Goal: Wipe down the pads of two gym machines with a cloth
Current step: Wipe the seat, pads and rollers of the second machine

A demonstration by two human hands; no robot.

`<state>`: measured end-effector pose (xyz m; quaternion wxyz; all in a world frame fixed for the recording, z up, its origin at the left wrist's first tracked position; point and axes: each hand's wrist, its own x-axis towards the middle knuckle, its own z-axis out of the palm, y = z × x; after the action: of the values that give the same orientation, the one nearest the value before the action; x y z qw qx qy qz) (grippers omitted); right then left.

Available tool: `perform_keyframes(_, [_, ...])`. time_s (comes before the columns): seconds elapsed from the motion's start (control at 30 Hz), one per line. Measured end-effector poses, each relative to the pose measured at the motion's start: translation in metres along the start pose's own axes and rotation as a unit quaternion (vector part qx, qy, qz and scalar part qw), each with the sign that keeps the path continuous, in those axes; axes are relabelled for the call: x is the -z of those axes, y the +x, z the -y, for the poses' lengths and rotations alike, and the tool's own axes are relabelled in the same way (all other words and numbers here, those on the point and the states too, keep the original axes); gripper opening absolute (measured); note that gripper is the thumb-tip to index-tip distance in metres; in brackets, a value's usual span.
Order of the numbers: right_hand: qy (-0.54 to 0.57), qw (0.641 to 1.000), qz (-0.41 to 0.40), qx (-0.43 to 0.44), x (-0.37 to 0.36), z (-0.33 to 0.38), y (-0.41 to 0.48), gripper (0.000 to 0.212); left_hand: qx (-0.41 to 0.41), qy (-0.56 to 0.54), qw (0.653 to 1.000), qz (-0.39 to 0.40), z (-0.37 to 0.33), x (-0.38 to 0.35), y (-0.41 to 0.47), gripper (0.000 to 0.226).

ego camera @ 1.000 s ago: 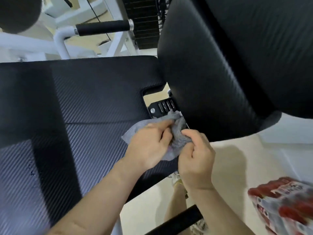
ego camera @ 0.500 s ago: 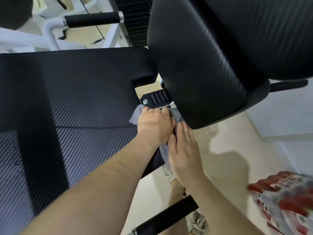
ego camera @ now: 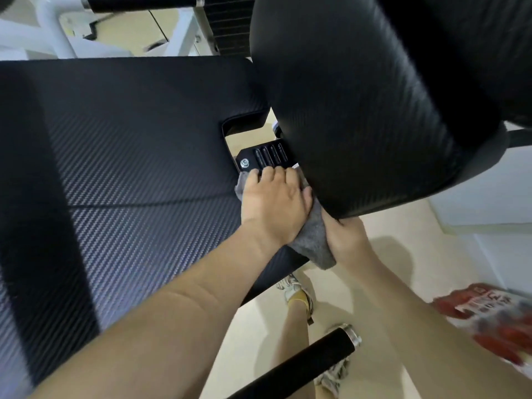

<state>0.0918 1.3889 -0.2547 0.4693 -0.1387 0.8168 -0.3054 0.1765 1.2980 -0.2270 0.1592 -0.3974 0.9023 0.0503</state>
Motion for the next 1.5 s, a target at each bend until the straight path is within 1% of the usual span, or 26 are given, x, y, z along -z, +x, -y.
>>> perform_keyframes(0.03, [0.073,0.997,0.022,-0.019,-0.005,-0.003,-0.004,0.036,0.004,-0.005,1.000,-0.006,0.000,-0.006,-0.004,0.054])
perform_keyframes(0.1, [0.205,0.976,0.041,-0.065,-0.014,-0.008,-0.014,0.035,0.001,0.000,1.000,0.009,0.000,-0.010,-0.011,0.059])
perform_keyframes(0.23, [0.286,0.949,0.068,-0.114,-0.013,-0.016,-0.033,0.036,-0.024,0.014,0.999,0.023,-0.016,-0.014,-0.037,0.063])
perform_keyframes(0.27, [0.309,0.939,0.076,-0.129,-0.015,-0.020,-0.041,0.036,-0.032,0.014,0.999,0.032,-0.020,-0.015,-0.047,0.064])
perform_keyframes(0.37, [0.398,0.893,0.099,-0.186,-0.029,-0.025,-0.064,0.035,-0.075,0.023,0.996,0.040,-0.019,-0.020,-0.080,0.062])
perform_keyframes(0.4, [0.402,0.889,0.111,-0.188,-0.036,-0.029,-0.070,0.037,-0.086,0.027,0.995,0.038,-0.015,-0.021,-0.089,0.061])
perform_keyframes(0.43, [0.393,0.891,0.131,-0.189,-0.041,-0.031,-0.078,0.040,-0.090,0.029,0.995,0.040,-0.012,-0.020,-0.096,0.060])
perform_keyframes(0.5, [0.335,0.914,0.159,-0.163,-0.047,-0.032,-0.090,0.043,-0.080,0.036,0.995,0.052,-0.005,-0.018,-0.110,0.060])
perform_keyframes(0.53, [0.292,0.931,0.171,-0.139,-0.049,-0.029,-0.095,0.043,-0.070,0.042,0.995,0.061,-0.002,-0.016,-0.117,0.062])
perform_keyframes(0.6, [0.219,0.948,0.205,-0.104,-0.048,-0.017,-0.108,0.040,-0.056,0.046,0.995,0.071,0.006,-0.010,-0.134,0.062])
perform_keyframes(0.67, [0.104,0.964,0.242,-0.046,-0.048,-0.003,-0.119,0.035,-0.032,0.038,0.997,0.050,0.022,-0.011,-0.156,0.065])
perform_keyframes(0.7, [0.017,0.962,0.270,-0.017,-0.050,0.005,-0.125,0.034,-0.016,0.039,0.998,0.038,0.032,-0.010,-0.168,0.067])
perform_keyframes(0.77, [-0.120,0.935,0.333,0.025,-0.058,0.017,-0.140,0.025,0.014,0.045,0.999,0.016,0.050,-0.010,-0.193,0.067])
perform_keyframes(0.8, [-0.155,0.921,0.355,0.038,-0.064,0.020,-0.147,0.025,0.025,0.052,0.998,0.016,0.057,-0.009,-0.203,0.069])
perform_keyframes(0.83, [-0.164,0.916,0.362,0.051,-0.069,0.020,-0.152,0.026,0.032,0.060,0.997,0.022,0.062,-0.009,-0.211,0.072])
perform_keyframes(0.93, [-0.162,0.925,0.330,0.095,-0.077,0.006,-0.148,0.027,0.055,0.065,0.996,0.030,0.060,-0.012,-0.214,0.074])
perform_keyframes(0.97, [-0.172,0.929,0.306,0.115,-0.073,0.000,-0.143,0.030,0.069,0.059,0.995,0.029,0.055,-0.012,-0.211,0.072])
perform_keyframes(1.03, [-0.205,0.941,0.219,0.154,-0.058,-0.013,-0.134,0.035,0.096,0.047,0.994,0.036,0.041,-0.013,-0.198,0.072])
perform_keyframes(1.07, [-0.238,0.939,0.168,0.180,-0.050,-0.020,-0.130,0.033,0.103,0.051,0.992,0.044,0.035,-0.014,-0.190,0.076])
perform_keyframes(1.1, [-0.276,0.930,0.121,0.212,-0.042,-0.027,-0.127,0.027,0.104,0.069,0.991,0.052,0.030,-0.017,-0.182,0.080])
perform_keyframes(1.13, [-0.309,0.916,0.086,0.239,-0.037,-0.033,-0.125,0.018,0.102,0.088,0.989,0.054,0.026,-0.019,-0.172,0.082])
perform_keyframes(1.17, [-0.330,0.908,0.066,0.249,-0.034,-0.038,-0.124,0.016,0.095,0.100,0.989,0.048,0.022,-0.021,-0.161,0.083])
perform_keyframes(1.23, [-0.337,0.914,0.043,0.222,-0.035,-0.042,-0.124,0.025,0.072,0.102,0.992,0.030,0.013,-0.026,-0.139,0.083])
perform_keyframes(1.27, [-0.330,0.920,0.025,0.212,-0.037,-0.043,-0.124,0.026,0.060,0.100,0.993,0.023,0.009,-0.028,-0.128,0.081])
perform_keyframes(1.4, [-0.303,0.929,-0.042,0.209,-0.043,-0.045,-0.121,0.027,0.025,0.105,0.994,-0.010,-0.005,-0.032,-0.100,0.068])
perform_keyframes(1.5, [-0.290,0.928,-0.094,0.215,-0.046,-0.048,-0.121,0.035,-0.005,0.103,0.994,-0.026,-0.007,-0.035,-0.096,0.067])
